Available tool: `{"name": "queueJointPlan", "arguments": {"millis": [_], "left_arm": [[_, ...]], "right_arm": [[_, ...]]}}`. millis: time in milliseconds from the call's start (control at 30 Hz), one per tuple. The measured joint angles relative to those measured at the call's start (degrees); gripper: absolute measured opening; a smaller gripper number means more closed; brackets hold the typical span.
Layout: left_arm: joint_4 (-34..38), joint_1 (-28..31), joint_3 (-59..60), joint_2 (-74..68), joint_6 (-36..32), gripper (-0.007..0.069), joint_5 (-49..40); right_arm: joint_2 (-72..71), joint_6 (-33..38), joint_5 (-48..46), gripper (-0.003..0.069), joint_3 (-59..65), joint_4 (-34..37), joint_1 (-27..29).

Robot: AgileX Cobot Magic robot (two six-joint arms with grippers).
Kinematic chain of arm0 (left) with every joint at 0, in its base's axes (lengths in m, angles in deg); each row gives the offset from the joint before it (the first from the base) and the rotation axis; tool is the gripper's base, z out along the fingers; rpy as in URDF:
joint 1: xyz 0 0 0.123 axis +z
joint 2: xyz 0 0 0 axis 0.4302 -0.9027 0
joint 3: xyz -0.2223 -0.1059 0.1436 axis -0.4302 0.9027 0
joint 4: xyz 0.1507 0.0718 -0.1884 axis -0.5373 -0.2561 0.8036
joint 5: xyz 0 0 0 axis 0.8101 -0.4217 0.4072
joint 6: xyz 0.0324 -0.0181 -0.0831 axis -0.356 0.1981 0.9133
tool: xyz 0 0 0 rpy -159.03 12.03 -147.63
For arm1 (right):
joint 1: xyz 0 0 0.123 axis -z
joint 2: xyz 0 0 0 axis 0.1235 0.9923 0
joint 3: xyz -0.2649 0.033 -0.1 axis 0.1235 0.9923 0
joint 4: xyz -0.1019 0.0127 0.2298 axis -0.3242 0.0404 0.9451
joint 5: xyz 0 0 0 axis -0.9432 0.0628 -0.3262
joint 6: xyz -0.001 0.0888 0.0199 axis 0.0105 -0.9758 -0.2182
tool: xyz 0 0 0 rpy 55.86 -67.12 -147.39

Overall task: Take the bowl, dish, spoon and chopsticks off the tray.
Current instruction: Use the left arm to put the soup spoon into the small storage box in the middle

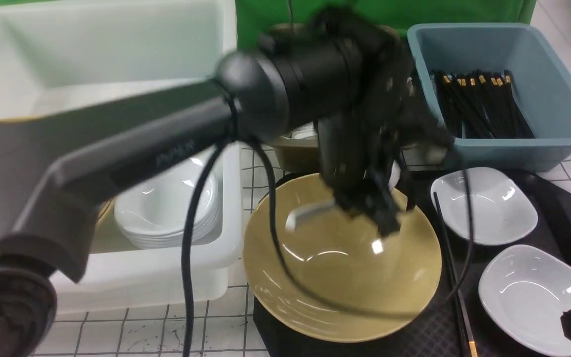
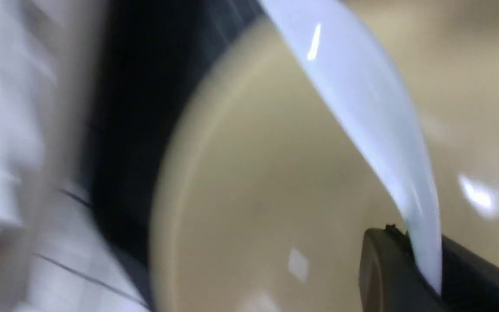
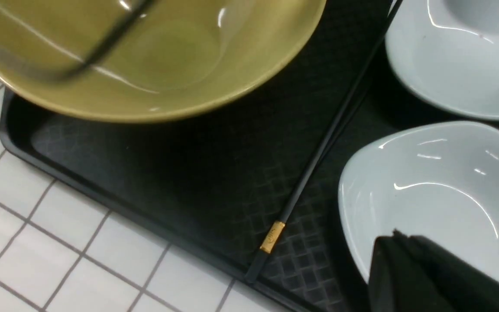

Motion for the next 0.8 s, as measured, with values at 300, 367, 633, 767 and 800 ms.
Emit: {"name": "queueJointPlan", "arguments": {"millis": [300, 367, 633, 767, 800], "left_arm": [[0.2, 10.0, -3.9, -5.0, 10.0, 0.0016, 33.6], [-0.9, 12.0, -3.9, -9.0, 11.0, 0.0115, 40.9], [-5.4, 11.4, -3.9, -8.7, 11.3, 0.0438, 36.3], [-6.1, 9.7, -3.9, -3.7, 11.6, 0.0479, 24.7], [-6.3, 9.3, -4.0, -2.5, 11.7, 0.0482, 21.3]], "right_arm": [[0.0, 0.0, 1.0, 0.0042, 0.0, 0.1, 0.0], [0.0, 0.0, 1.1, 0.0043, 0.0, 0.1, 0.0], [0.0, 0.0, 1.1, 0.0046, 0.0, 0.1, 0.0], [0.0, 0.0, 1.1, 0.0047, 0.0, 0.1, 0.0], [0.0, 0.0, 1.1, 0.0047, 0.0, 0.1, 0.0]]}}
